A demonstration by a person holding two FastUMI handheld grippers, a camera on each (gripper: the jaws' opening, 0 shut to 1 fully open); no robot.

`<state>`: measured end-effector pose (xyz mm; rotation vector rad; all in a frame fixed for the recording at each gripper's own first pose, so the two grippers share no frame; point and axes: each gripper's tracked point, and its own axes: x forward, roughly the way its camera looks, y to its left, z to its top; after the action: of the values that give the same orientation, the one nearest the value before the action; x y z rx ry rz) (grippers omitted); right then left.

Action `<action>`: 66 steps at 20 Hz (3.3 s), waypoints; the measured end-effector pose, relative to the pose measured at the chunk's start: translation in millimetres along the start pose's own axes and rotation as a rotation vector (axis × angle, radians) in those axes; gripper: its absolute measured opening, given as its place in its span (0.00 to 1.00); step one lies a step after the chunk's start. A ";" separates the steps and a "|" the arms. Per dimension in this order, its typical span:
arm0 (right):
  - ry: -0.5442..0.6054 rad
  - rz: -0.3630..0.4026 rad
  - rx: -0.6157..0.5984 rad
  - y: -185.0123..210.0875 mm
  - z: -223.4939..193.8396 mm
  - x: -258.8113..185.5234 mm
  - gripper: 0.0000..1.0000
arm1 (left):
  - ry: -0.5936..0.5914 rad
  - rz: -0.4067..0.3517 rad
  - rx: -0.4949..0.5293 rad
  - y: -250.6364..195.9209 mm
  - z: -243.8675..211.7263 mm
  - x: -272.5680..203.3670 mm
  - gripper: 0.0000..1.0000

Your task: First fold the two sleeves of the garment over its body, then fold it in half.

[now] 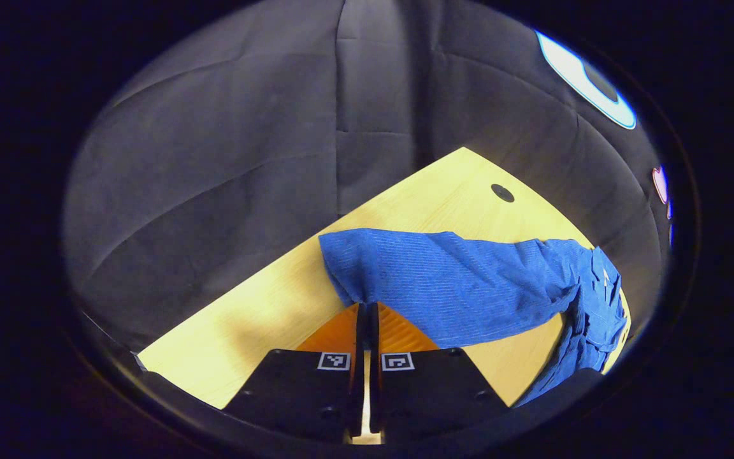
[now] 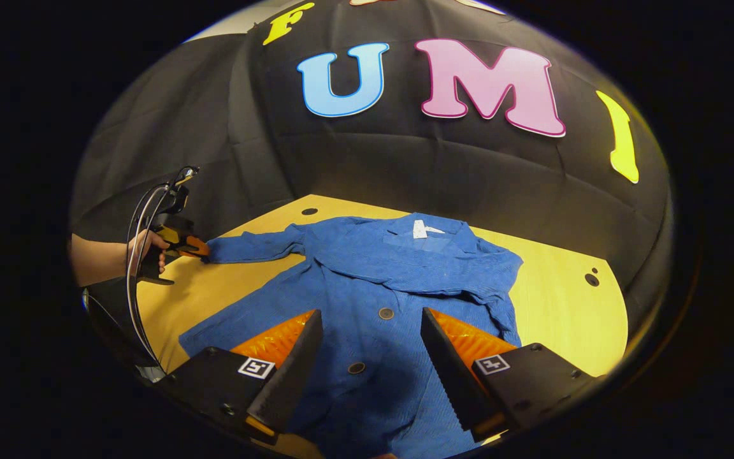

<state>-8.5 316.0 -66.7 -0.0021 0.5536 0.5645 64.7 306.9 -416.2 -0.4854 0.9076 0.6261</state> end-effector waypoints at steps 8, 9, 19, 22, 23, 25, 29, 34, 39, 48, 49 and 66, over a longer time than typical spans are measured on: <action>0.027 -0.062 0.037 -32.2 -17.3 -12.0 0.98 | -0.194 -0.128 0.164 -124.6 58.2 -63.8 0.01; 0.032 -0.074 0.050 -38.2 -20.4 -13.4 0.98 | -0.209 -0.165 0.183 -151.3 58.5 -69.5 0.01; 0.023 -0.207 0.154 -105.5 -41.0 -35.2 0.98 | -0.195 -0.494 0.471 -388.7 -15.4 -106.5 0.01; 0.013 -0.288 0.100 -143.7 -45.1 -45.9 0.98 | -0.151 -0.583 0.487 -446.8 -51.9 -114.0 0.01; 0.008 -0.307 0.103 -154.8 -47.0 -50.7 0.98 | -0.142 -0.610 0.489 -466.8 -61.8 -116.9 0.01; 0.009 -0.341 0.134 -173.7 -52.2 -59.6 0.98 | -0.120 -0.664 0.489 -501.7 -81.9 -122.6 0.01; 0.026 -0.402 0.203 -197.4 -70.1 -75.2 0.98 | -0.083 -0.728 0.518 -562.0 -125.6 -131.9 0.01; 0.048 -0.412 0.245 -196.5 -84.7 -86.3 0.98 | -0.031 -0.739 0.578 -593.5 -169.1 -129.9 0.48; 0.084 -0.376 0.295 -177.4 -95.6 -85.0 0.98 | -0.087 -0.688 0.628 -566.5 -167.2 -134.6 0.85; 0.329 -0.368 0.415 -129.1 -158.5 -94.1 0.99 | -0.045 -0.427 0.695 -324.9 -162.4 -145.9 0.85; 0.349 -0.369 0.420 -124.3 -165.0 -96.4 0.99 | -0.022 -0.382 0.712 -292.1 -166.6 -145.8 0.85; 0.543 -0.418 0.402 -87.9 -211.6 -128.5 0.99 | 0.310 -0.201 0.622 -88.4 -245.6 -159.3 0.85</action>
<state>-159.5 144.5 -196.3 0.1101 1.1566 0.0266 -88.5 42.6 -402.2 -0.1057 1.2667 0.0638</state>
